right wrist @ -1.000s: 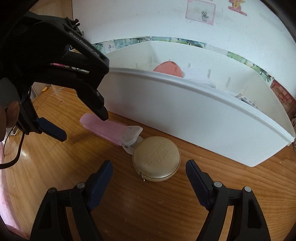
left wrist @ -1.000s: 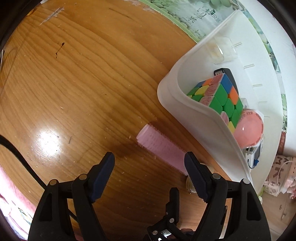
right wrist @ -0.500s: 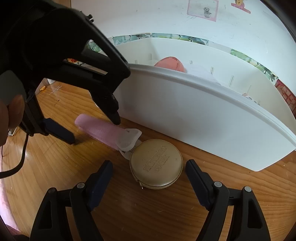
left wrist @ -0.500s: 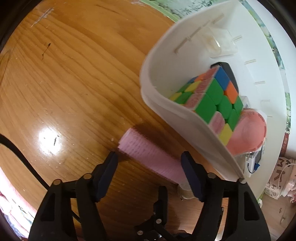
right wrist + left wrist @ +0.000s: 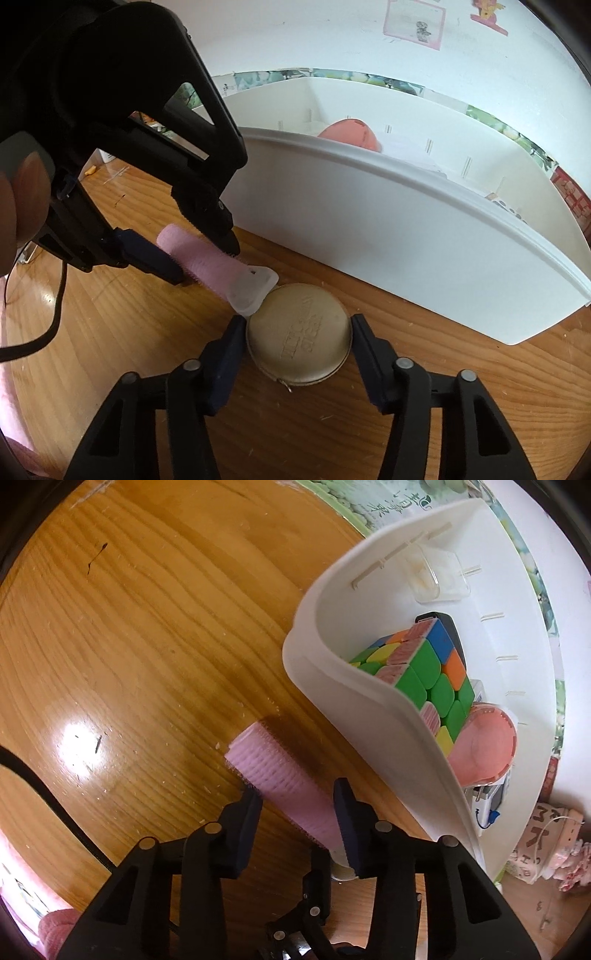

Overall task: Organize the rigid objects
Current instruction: 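Grasp the pink comb with the left tool while the right tool grasps the gold compact, then lift the pink comb and gold compact with both tools over the bin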

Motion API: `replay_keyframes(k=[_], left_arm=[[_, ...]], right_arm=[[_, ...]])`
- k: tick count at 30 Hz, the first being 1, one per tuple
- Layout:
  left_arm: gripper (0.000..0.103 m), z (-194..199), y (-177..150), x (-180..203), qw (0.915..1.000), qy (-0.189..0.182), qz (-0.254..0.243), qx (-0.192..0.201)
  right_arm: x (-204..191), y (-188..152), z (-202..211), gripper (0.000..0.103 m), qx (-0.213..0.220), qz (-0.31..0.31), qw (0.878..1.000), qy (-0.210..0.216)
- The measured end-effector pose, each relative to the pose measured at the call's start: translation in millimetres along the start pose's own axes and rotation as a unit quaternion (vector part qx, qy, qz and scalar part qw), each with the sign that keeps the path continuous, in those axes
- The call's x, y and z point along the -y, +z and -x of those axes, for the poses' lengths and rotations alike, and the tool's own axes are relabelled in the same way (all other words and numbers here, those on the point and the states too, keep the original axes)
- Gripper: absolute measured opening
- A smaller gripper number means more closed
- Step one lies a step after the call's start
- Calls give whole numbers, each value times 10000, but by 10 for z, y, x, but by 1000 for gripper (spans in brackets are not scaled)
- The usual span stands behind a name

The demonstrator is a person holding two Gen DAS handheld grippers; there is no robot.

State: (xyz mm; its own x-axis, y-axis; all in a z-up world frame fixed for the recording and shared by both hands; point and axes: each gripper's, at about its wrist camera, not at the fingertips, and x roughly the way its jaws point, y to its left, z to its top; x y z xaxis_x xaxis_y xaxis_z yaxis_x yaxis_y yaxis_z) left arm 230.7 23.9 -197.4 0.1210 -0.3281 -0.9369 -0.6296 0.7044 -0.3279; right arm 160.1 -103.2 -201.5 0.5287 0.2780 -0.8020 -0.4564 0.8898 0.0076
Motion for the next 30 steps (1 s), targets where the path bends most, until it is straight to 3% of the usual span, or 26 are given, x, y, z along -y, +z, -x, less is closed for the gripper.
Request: replay_keyframes(k=[9,22,30], left_arm=[[28,90,-24,-393,9998,-91,168,60],[27,318,-178,-1039,9992,-195,315,125],[27,598,-256,-1438,9984,-138,279,480]], right_arm=[[-19,-8,33,55,-192,226,9995,146],[-130,-102,287,55,-465,448,9977,214],[-444,-267,505,55,-460,667,9960,370]])
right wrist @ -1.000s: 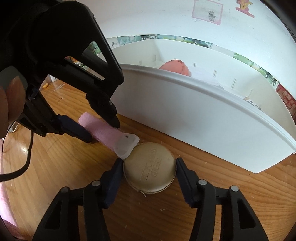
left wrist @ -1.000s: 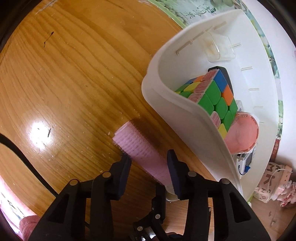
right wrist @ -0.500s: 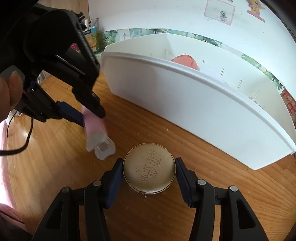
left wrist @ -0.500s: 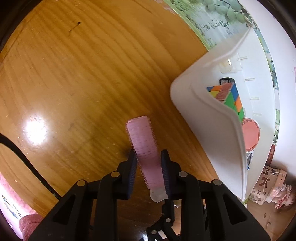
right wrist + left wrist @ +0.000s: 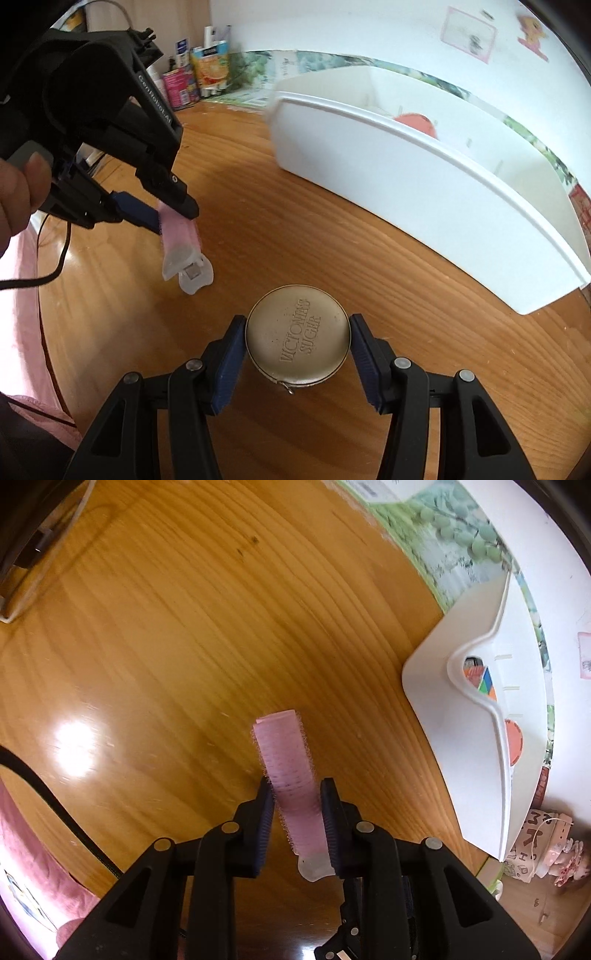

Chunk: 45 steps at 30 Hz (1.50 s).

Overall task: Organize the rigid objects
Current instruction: 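Lift the pink comb and gold compact with both tools over the bin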

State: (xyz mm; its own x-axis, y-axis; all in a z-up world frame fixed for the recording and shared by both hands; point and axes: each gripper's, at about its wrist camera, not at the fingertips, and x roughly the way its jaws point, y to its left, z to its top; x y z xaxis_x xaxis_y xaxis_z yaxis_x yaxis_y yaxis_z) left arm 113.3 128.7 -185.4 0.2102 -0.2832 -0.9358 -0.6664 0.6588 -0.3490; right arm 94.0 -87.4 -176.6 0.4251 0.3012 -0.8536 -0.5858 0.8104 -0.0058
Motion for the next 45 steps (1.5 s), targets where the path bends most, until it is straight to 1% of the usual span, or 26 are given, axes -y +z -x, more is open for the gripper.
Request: replay_keyframes(k=[3,7,8,11,14,15,16,19,24,29,34,36,38,39,41,42,44,45], left_arm=[[27,170,65,-75,9998,-16,-69,185],[27,385,60,-159,9983,21,-278,509],[27,436,30,-73,9977,30,-336,589],[27,567,109,97,9951,55,-527,829],[27,741,121,208,9910,48,-793,1079],[27,702,208,320,9897,32,-874,1132],[27,723,227,379,9886,8,-939,1177],[27,846,253,571,9833,-69,-1223,1349],[27,1056,235,905,9703,-212,-1751,1658],[27,1305,167,1240,9523,-401,-2255,2015],[27,1484,123,1500,9367,-661,-2596,2253],[27,1548,92,1610,9279,-733,-2765,2390],[27,1590,59,1698,9177,-800,-2938,2553],[27,1621,26,1748,9099,-876,-3043,2680],[27,1657,-23,1809,8999,-1039,-3182,2796],[27,1662,-58,1851,8925,-1164,-3292,2855],[27,1656,-99,1900,8828,-1282,-3423,2952],[27,1646,-132,1936,8757,-1313,-3518,3035]], right_arm=[[-107,27,68,55,90,158,9998,-21],[-191,7,237,55,270,279,9992,-29],[-223,26,285,55,341,328,9989,-49],[-258,112,413,55,515,355,9980,-59],[-260,208,556,55,736,404,9964,-109],[-256,238,601,55,799,408,9959,-122],[-261,294,618,55,869,416,9953,-138],[-265,478,721,55,1128,488,9921,-264],[-189,789,863,55,1512,441,9864,-471],[-37,1008,1027,55,1885,280,9794,-668],[142,1170,1153,55,2179,103,9716,-912],[229,1214,1183,55,2275,42,9679,-1068],[332,1246,1232,55,2367,-66,9645,-1169],[371,1250,1242,55,2392,-104,9635,-1194],[494,1261,1249,55,2453,-247,9601,-1317],[541,1256,1252,55,2483,-325,9585,-1366],[658,1246,1261,55,2558,-541,9548,-1416],[735,1238,1264,55,2610,-681,9527,-1397]])
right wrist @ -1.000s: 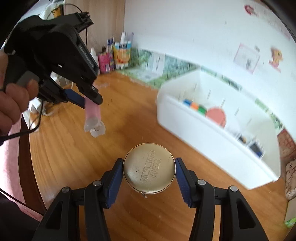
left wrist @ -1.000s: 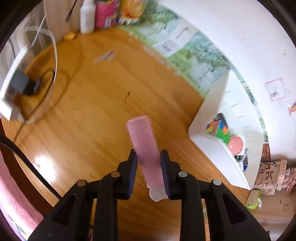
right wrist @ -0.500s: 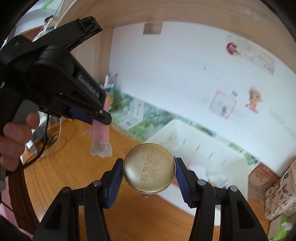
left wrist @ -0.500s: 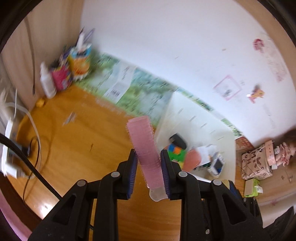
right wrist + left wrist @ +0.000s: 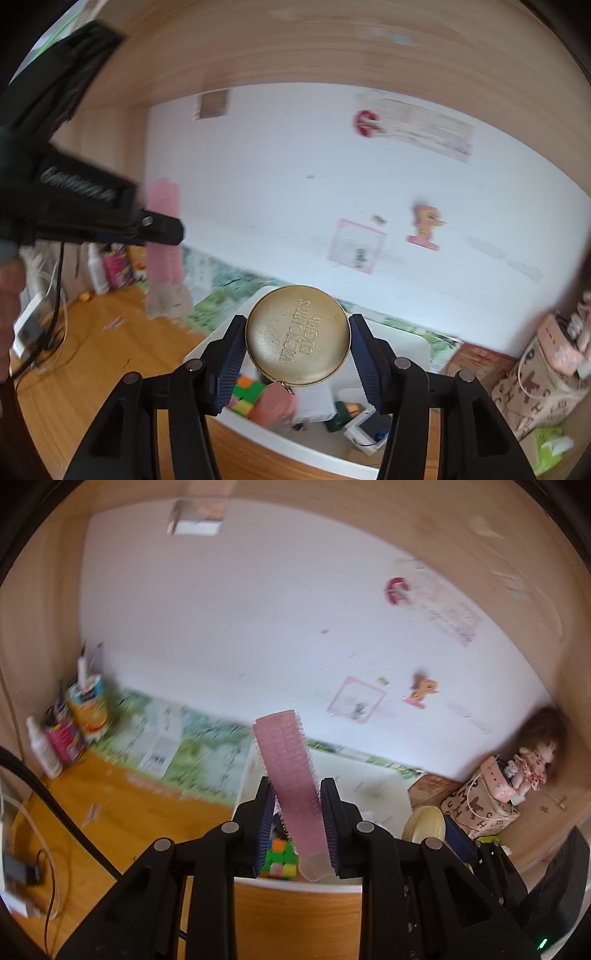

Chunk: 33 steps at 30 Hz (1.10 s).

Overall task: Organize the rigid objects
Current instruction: 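Lift the pink comb and gold compact with both tools over the bin, then lower both items into the bin and open both tools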

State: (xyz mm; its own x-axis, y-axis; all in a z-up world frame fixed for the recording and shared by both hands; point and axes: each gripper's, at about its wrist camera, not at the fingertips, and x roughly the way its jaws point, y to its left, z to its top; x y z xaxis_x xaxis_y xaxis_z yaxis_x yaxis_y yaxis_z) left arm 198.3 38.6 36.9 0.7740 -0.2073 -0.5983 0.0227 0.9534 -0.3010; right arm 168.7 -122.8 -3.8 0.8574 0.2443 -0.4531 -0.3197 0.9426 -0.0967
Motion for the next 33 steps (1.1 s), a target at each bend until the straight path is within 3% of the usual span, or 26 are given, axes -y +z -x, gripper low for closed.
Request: replay_keyframes(k=[8,16,20,22,25,27,29,33], left_arm=[[28,-228,-89,292,9970,-173,-684,319],[28,-746,-287,468,9949,-110,-996,-79],[29,-911,-366,519,9940,-151,-1056,-246],[30,-991,-384,520,9941,-162,-1014,-358],[46,-1051,-377,535,9931,-90,-1087,-429],[67,-991,-352,553,9928,-30,-1165,-270],[77,-917,-316,539,9934,-20,-1136,-144],[80,-715,-243,482,9948,-101,-1016,-55]], right_arm=[[386,-173,-158,56,111,-841,9964,-87],[686,-375,-350,56,223,-1445,9889,-275],[798,-475,-484,56,29,-1652,9854,-400],[845,-508,-517,67,-38,-1736,9838,-443],[898,-535,-531,83,-141,-1889,9806,-499],[913,-532,-520,83,-224,-1945,9792,-542],[911,-518,-482,83,-248,-1943,9789,-577],[888,-453,-324,83,-206,-1950,9784,-648]])
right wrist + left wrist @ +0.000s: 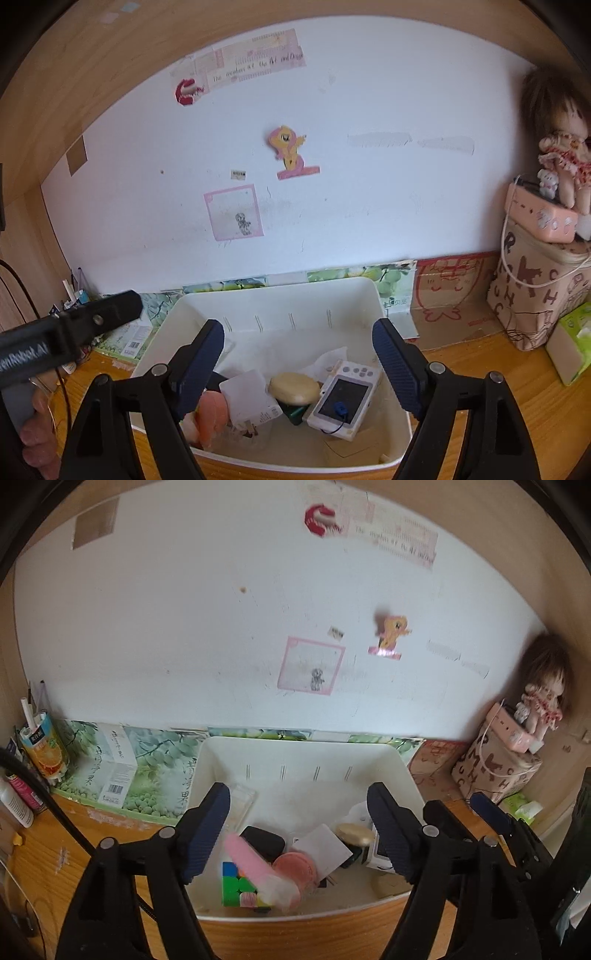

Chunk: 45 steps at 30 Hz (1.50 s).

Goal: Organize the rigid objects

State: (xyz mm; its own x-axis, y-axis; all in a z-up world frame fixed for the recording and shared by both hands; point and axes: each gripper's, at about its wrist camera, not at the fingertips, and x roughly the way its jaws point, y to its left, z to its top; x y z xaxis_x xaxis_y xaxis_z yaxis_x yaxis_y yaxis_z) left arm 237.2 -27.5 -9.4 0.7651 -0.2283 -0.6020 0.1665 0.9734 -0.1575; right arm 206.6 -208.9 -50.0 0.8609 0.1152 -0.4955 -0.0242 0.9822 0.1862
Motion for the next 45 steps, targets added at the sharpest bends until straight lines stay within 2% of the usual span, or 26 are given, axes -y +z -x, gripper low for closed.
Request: replay_keyframes(k=[4,11,16,19,26,29,33,39,45], left_arm=[[81,282,10,-72,9999,20,123,120],[82,775,-92,-180,9991,86,399,110],[82,1006,-286,-292,9950,-32,943,-321],[82,1108,-440,-300,9920,89,1160,-499],[82,1269,-850,-225,9862,426,1221,-1030],[82,1329,-1004,-131,9853,668,1054,-1167],[83,1411,-1188,-23,9847,749,891,-1293],[89,1539,-1357,98,9851,975,762,-1192],[97,1622,-1300,236,9912,812,569,-873]], right_arm=[[-34,66,216,86,-60,-47,10000,25],[1,60,656,87,-464,-302,9983,198],[45,-60,921,87,-778,-555,9953,122],[24,-181,1068,87,-1042,-622,9925,119],[-190,-524,1413,87,-1678,-146,9856,159],[-233,-631,1540,87,-1870,-44,9821,204],[-284,-767,1677,87,-2096,21,9775,236],[-295,-848,1837,87,-2226,283,9745,77],[-159,-822,1889,87,-2178,191,9755,-242]])
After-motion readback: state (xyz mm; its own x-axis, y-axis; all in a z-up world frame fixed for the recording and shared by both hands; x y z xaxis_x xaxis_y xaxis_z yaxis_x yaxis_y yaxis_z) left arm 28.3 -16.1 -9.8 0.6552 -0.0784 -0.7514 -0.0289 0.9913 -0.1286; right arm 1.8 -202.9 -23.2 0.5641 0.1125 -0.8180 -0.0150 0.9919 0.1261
